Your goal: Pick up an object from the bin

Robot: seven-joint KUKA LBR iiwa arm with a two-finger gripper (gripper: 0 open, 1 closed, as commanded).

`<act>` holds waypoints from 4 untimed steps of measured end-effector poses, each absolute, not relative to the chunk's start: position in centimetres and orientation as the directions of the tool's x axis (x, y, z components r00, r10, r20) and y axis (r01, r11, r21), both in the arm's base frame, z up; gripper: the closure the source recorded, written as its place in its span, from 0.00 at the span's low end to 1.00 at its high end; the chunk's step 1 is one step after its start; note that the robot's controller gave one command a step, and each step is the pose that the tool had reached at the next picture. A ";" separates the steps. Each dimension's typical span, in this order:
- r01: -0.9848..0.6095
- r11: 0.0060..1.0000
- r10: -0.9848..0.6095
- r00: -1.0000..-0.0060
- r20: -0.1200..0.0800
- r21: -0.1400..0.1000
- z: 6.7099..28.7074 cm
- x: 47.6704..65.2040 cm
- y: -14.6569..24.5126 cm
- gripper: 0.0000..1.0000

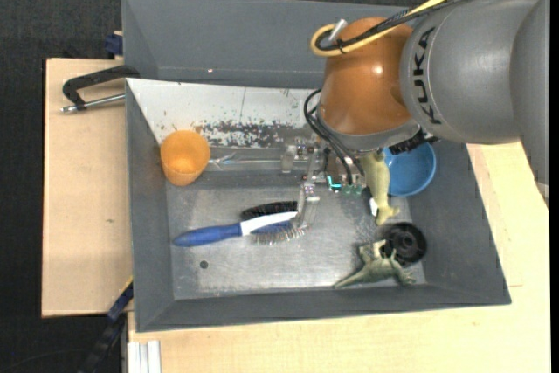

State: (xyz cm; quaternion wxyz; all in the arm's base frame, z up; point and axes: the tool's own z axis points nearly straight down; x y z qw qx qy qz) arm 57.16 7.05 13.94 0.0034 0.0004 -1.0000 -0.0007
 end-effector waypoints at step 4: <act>-0.721 0.693 -0.721 -0.693 -0.013 -0.008 31.3 59.1 8.6 1.00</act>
Offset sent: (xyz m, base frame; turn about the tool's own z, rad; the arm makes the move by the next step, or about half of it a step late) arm -0.0285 0.0164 -0.0675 0.0710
